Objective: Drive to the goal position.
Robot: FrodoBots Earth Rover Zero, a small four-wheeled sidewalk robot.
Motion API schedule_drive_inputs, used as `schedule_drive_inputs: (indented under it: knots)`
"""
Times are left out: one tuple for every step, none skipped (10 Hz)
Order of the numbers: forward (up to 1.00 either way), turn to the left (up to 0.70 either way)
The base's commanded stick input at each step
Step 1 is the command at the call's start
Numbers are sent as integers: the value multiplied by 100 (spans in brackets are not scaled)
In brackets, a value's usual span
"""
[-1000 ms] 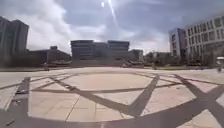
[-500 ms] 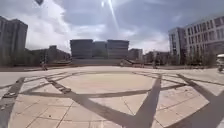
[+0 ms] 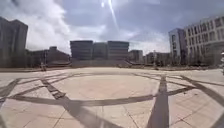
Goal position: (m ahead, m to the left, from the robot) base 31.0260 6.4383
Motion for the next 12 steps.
schedule_drive_inputs:
  knots:
    - [70, 0]
    - [70, 0]
    - [70, 0]
    - [70, 0]
    - [70, 0]
    - [70, 0]
    - [70, 0]
    - [70, 0]
    - [70, 0]
    - [70, 0]
    - [70, 0]
    - [70, 0]
